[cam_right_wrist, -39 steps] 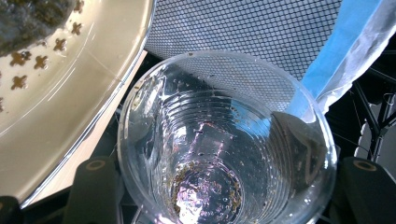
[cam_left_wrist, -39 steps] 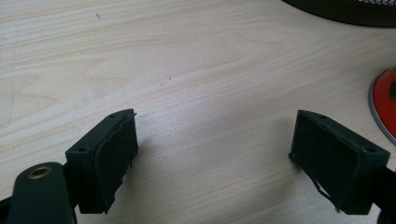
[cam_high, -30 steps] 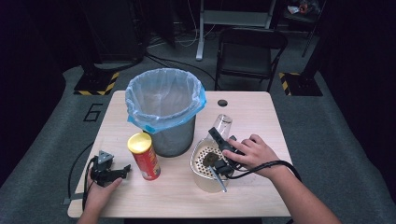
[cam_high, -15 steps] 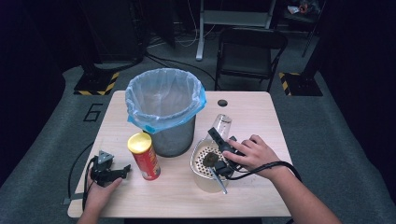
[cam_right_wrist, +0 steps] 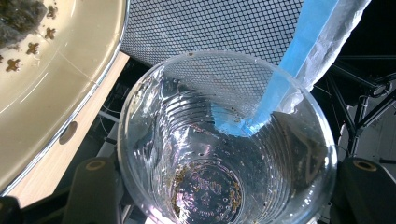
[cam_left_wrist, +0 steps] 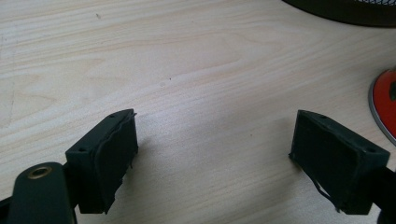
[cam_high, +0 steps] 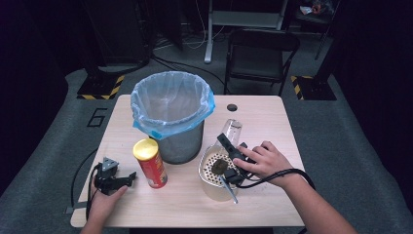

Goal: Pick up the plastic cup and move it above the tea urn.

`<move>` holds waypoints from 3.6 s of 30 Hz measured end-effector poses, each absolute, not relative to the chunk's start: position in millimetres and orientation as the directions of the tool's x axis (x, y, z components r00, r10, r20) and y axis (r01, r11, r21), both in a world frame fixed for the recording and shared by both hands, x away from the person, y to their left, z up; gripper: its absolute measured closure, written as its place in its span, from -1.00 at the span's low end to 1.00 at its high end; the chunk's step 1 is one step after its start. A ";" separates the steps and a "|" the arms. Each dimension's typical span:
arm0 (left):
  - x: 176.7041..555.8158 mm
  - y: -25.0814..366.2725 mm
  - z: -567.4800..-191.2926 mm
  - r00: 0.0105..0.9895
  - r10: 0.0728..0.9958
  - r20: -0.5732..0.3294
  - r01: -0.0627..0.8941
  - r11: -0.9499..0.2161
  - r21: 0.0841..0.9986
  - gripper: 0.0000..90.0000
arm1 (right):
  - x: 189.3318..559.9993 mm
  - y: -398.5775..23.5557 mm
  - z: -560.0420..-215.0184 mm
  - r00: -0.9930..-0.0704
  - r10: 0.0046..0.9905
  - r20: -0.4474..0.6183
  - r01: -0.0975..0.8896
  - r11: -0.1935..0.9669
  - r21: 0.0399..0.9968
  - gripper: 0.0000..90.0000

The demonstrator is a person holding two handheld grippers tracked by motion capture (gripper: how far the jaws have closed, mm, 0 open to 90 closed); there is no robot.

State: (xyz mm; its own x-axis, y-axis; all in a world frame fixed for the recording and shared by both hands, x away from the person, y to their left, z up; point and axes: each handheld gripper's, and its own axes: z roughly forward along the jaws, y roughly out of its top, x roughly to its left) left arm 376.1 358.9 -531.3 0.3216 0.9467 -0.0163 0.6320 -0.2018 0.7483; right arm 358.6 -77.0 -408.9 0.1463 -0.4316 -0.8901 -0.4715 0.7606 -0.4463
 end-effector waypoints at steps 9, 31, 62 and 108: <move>376.1 358.9 -531.3 0.321 0.947 -0.016 0.632 -0.202 0.748 -0.68 | 357.1 -76.9 -410.6 0.141 -0.423 -0.895 -0.471 0.767 -0.437 -0.23; 376.1 358.9 -531.3 0.322 0.947 -0.016 0.632 -0.202 0.748 -0.68 | 350.0 -78.3 -416.5 0.060 -0.022 -0.998 -0.513 0.857 -0.049 -0.24; 376.3 358.8 -531.4 0.326 0.945 -0.014 0.631 -0.206 0.748 -0.70 | 387.9 -126.7 -379.1 -0.768 0.640 0.031 0.104 0.078 0.991 -0.26; 375.4 359.6 -531.1 0.330 0.944 -0.023 0.635 -0.204 0.746 -0.70 | 487.3 7.7 -242.0 -0.806 0.590 -0.042 0.107 0.214 0.971 -0.28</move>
State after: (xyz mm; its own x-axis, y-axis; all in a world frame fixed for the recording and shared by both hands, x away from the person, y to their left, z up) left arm 375.4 359.6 -531.1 0.3301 0.9436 -0.0234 0.6346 -0.2035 0.7456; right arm 487.3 7.7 -242.0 -0.8061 0.5903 -0.0417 0.1068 0.2144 0.9709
